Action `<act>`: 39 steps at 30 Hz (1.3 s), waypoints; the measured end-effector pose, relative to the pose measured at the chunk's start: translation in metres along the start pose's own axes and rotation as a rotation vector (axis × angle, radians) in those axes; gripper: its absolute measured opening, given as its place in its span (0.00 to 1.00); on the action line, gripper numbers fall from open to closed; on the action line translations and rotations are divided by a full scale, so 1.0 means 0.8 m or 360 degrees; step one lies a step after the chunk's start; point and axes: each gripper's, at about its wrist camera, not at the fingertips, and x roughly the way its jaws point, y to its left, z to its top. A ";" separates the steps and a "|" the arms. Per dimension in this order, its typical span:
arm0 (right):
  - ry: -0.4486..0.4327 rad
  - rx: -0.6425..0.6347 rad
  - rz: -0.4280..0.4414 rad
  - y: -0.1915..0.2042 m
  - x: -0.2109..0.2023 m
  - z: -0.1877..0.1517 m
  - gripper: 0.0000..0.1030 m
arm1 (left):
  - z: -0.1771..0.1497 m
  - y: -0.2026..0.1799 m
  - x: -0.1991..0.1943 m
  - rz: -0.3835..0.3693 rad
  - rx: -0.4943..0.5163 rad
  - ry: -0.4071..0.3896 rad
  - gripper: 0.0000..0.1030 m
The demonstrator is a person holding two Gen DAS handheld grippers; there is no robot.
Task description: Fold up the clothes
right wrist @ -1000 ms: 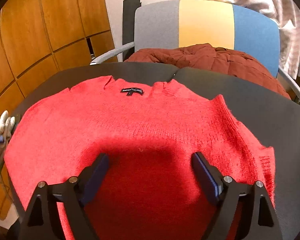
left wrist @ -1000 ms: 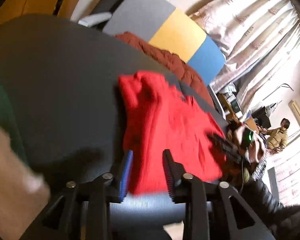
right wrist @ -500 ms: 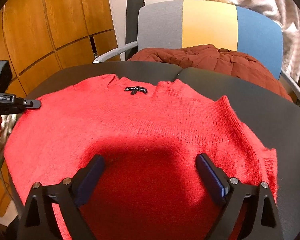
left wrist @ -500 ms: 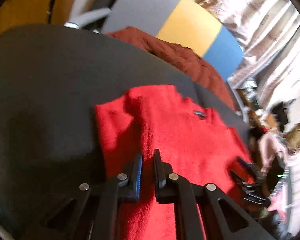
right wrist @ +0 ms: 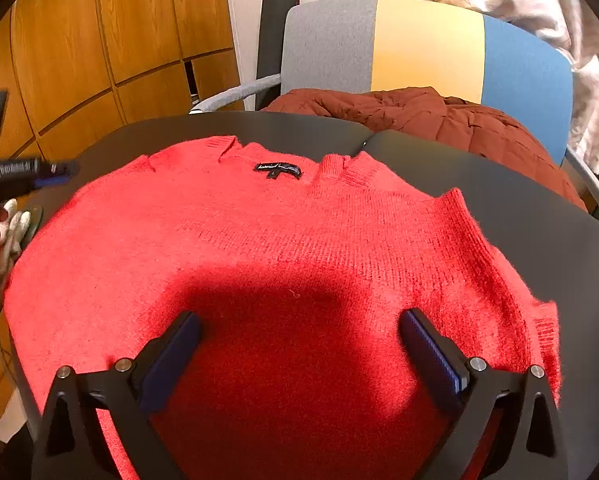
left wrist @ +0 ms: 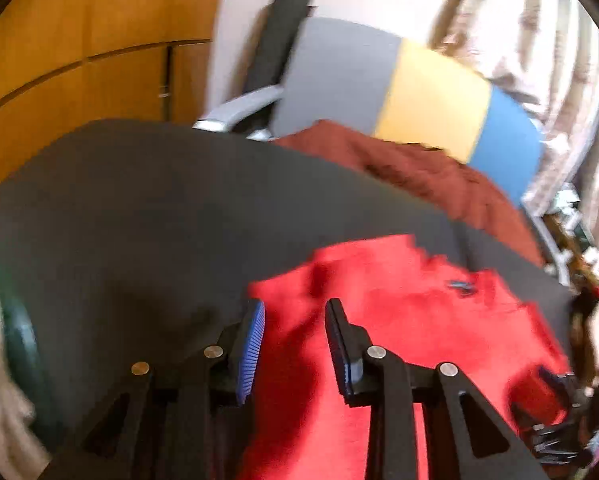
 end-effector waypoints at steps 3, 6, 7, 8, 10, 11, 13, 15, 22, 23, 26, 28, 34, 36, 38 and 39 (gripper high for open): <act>-0.0004 0.0013 0.0018 -0.003 0.000 0.000 0.99 | -0.007 -0.032 0.033 -0.0037 0.0104 0.0077 0.30; -0.0007 0.0028 0.0037 -0.005 -0.001 0.000 0.99 | -0.035 -0.048 0.071 0.0017 0.0197 0.0096 0.31; -0.0008 0.0031 0.0041 -0.005 -0.002 0.000 0.99 | -0.041 -0.049 0.065 0.0025 0.0215 0.0072 0.31; -0.0002 0.0031 0.0047 -0.003 -0.004 -0.002 0.99 | -0.046 -0.050 0.059 0.0033 0.0232 0.0048 0.31; 0.0018 0.0018 0.0060 0.006 -0.012 -0.010 0.99 | -0.058 -0.044 0.048 0.0027 0.0251 0.0036 0.31; 0.0023 0.0000 0.0061 0.013 -0.018 -0.016 0.99 | -0.061 -0.041 0.045 0.0008 0.0252 0.0034 0.31; 0.0029 -0.0024 0.0065 0.026 -0.029 -0.028 0.99 | -0.060 -0.034 0.043 -0.0026 0.0239 0.0039 0.32; 0.0022 -0.0021 0.0090 0.033 -0.042 -0.038 0.99 | -0.054 -0.033 0.049 -0.0027 0.0248 0.0048 0.33; -0.0018 0.0234 0.0344 -0.010 -0.138 -0.068 0.72 | -0.053 -0.050 0.064 0.0012 0.0319 0.0052 0.33; -0.0005 0.0263 0.0350 -0.021 -0.152 -0.076 0.72 | -0.053 -0.048 0.063 0.0002 0.0310 0.0052 0.33; 0.0087 0.0310 0.0342 -0.045 -0.189 -0.110 0.67 | -0.052 -0.045 0.061 -0.0008 0.0302 0.0053 0.33; 0.0137 0.0314 0.0323 -0.050 -0.201 -0.128 0.58 | -0.054 -0.045 0.060 -0.0004 0.0302 0.0052 0.33; 0.0173 0.0401 0.0413 -0.061 -0.183 -0.144 0.55 | -0.055 -0.049 0.059 0.0023 0.0323 0.0058 0.33; 0.0195 0.0427 0.0475 -0.063 -0.166 -0.144 0.37 | -0.054 -0.051 0.060 0.0034 0.0333 0.0059 0.33; 0.0235 0.0373 0.0511 -0.053 -0.156 -0.141 0.08 | -0.054 -0.051 0.060 0.0035 0.0340 0.0061 0.33; 0.0251 0.0338 0.0543 -0.049 -0.156 -0.138 0.08 | -0.054 -0.052 0.060 0.0035 0.0343 0.0062 0.33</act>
